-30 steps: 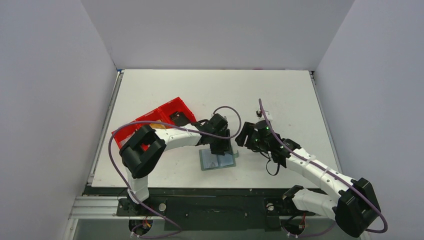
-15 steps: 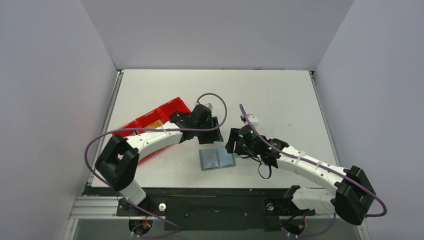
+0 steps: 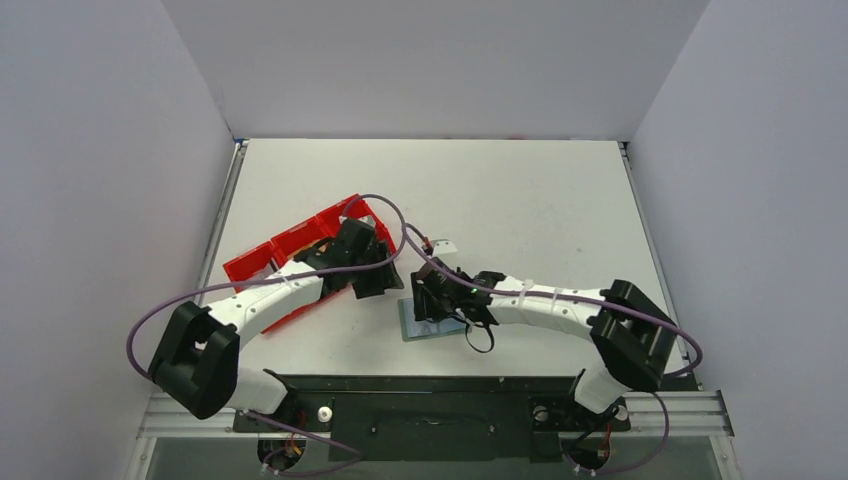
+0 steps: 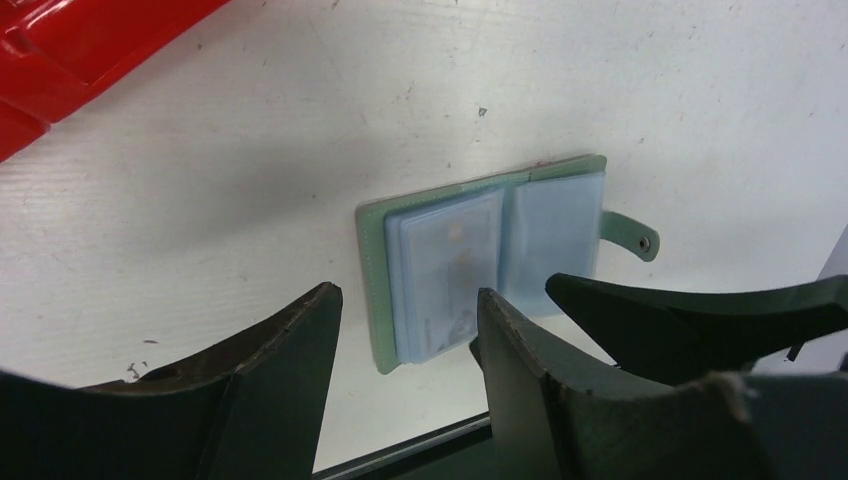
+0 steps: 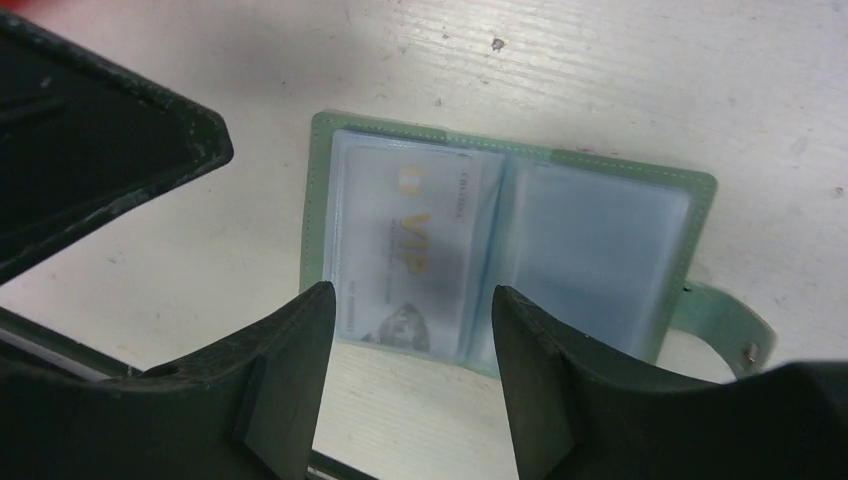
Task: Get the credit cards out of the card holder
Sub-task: Remove the credit card from the card holder.
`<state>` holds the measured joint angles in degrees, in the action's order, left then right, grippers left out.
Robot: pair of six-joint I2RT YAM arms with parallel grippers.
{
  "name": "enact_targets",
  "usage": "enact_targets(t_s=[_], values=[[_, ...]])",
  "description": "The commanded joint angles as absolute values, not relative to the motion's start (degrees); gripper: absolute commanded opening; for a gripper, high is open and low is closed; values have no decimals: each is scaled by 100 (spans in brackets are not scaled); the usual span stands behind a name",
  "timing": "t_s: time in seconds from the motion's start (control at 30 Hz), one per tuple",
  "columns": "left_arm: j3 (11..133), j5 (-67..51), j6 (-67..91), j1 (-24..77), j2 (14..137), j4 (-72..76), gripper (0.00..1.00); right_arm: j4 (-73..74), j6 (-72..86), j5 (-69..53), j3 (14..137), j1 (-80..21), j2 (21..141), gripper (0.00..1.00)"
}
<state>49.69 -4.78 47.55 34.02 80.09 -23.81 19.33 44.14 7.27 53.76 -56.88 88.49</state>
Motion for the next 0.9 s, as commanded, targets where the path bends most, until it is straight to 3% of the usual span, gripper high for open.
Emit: enact_targets(t_s=[0.0,0.4,0.87], values=[[4845,-524,4658,3349,7682,-2335,50,1976,4408,1176,5772,-5873,9305,55],[4684,-657,4626,3213,7646,-2246,50,1987,4474,1257,5941,-6012,9931,53],[4658,-785,4591,3208,7755,-2187,50,1721,4538,970,5579,-5917,10128,27]])
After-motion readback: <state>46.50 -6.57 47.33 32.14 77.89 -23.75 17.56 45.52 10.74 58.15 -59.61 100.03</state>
